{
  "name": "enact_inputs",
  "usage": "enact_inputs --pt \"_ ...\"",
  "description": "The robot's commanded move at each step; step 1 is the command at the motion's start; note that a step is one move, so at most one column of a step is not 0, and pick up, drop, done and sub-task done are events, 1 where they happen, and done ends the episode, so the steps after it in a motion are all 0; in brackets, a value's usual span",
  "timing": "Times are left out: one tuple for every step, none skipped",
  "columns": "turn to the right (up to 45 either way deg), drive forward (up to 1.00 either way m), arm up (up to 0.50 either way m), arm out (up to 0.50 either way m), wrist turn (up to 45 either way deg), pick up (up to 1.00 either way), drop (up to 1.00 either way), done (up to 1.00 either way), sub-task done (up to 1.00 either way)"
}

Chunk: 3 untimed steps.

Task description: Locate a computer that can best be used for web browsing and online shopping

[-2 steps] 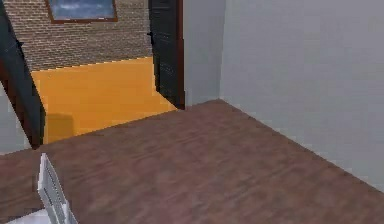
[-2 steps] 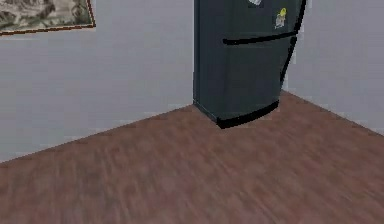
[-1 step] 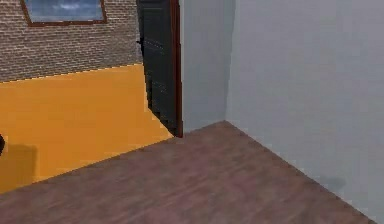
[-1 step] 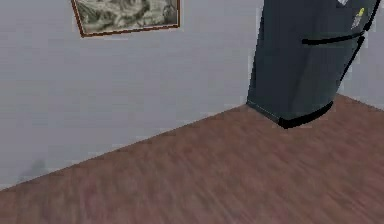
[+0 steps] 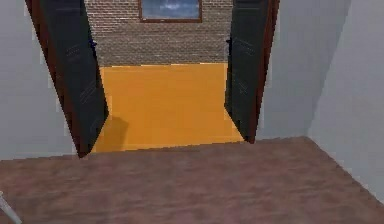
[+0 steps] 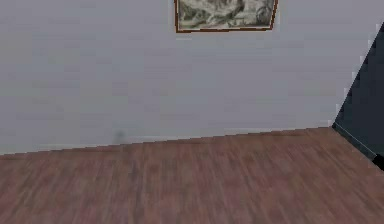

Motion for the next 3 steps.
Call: enact_inputs --pt "0.0 1.0 0.0 0.0 0.0 0.0 0.0 0.0 0.0" --pt "0.0 1.0 0.0 0.0 0.0 0.0 0.0 0.0 0.0" --pt "-3.0 0.0 0.0 0.0 0.0 0.0 0.0 0.0 0.0"
